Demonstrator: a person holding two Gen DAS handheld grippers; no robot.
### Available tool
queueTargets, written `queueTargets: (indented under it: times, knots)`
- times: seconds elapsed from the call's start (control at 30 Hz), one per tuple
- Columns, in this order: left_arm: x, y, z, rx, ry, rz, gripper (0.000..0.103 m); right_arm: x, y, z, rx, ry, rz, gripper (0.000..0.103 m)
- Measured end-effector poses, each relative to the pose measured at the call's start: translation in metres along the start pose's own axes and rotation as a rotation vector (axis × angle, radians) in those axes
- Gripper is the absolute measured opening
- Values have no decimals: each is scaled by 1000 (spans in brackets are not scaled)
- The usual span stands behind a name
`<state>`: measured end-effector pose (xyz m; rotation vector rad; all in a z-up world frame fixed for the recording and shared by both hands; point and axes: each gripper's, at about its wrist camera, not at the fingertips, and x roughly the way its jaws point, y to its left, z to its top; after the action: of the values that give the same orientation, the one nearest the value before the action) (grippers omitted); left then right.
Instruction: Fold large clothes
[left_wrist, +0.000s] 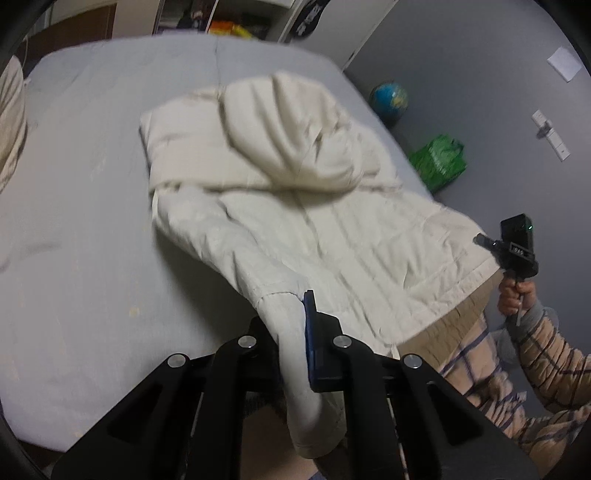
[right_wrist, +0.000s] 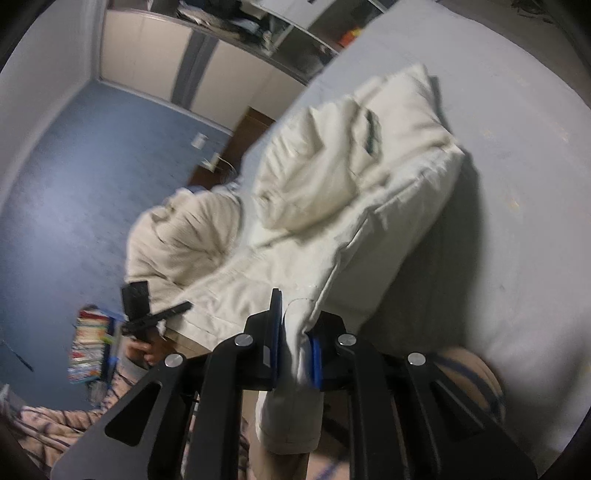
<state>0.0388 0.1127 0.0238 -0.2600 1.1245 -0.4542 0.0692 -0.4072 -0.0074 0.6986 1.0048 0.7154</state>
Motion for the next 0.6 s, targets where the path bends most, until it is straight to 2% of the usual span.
queueTargets:
  times: [0.1, 0.3, 0.6]
  knots:
    - [-8, 5, 17, -22, -31, -21, 9, -3, 2, 19, 27, -50, 60, 11]
    - [-29, 36, 50, -131, -132, -106, 9, -5, 6, 63, 80, -159, 164, 11]
    - [-30, 68, 101, -220, -194, -158, 9, 11, -1, 130, 163, -277, 215, 11]
